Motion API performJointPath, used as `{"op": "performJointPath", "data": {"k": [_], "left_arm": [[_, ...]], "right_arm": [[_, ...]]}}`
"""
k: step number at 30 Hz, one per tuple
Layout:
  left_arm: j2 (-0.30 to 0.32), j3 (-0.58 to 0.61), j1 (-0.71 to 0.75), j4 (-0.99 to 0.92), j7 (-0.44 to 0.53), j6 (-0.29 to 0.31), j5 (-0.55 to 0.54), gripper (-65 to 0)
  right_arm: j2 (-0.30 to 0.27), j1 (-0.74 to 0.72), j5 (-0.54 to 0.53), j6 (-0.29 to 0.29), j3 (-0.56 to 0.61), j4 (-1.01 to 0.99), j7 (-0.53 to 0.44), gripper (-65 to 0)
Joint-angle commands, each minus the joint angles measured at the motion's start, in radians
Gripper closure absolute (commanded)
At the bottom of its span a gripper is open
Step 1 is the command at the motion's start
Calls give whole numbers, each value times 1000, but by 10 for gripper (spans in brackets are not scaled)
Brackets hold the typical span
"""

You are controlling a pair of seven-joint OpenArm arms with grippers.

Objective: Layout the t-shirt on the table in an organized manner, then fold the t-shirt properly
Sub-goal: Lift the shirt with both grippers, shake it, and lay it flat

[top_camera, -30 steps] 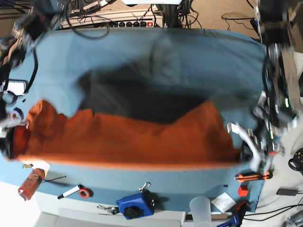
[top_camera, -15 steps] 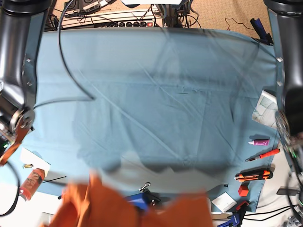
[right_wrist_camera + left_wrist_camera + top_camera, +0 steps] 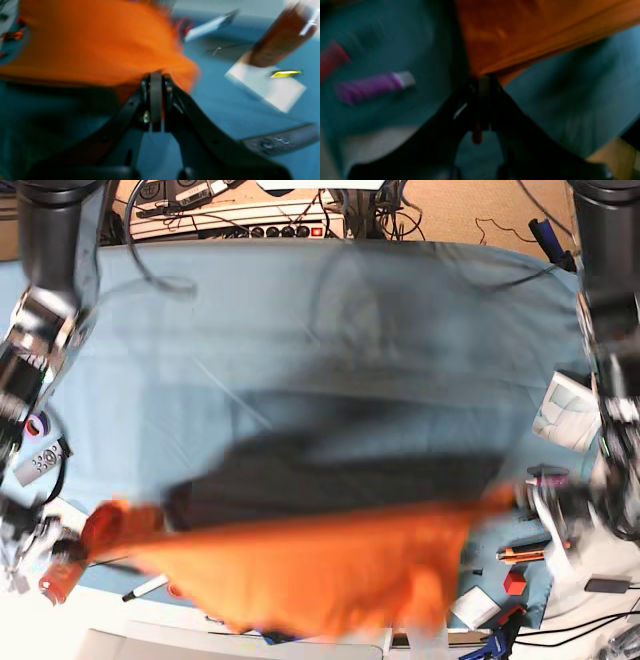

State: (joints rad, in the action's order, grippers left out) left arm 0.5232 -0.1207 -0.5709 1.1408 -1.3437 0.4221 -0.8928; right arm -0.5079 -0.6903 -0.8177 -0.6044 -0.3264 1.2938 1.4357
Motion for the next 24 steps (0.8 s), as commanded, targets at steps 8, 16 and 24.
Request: {"op": "performJointPath", "data": {"k": [8,16,24], "left_arm": [[0,-184,317,280,15,-6,-5,0],[-59,-304,649,551,22,-5,-1,0],[-99,-303,778,646,80,-6,103,0]], "right_arm": [[-32,434,-137,-69,-216,201,-39,0],[69,761,-278,-94,-458,327,-39,0],[127,940,-299,-94,-525,341,-39,0]]}}
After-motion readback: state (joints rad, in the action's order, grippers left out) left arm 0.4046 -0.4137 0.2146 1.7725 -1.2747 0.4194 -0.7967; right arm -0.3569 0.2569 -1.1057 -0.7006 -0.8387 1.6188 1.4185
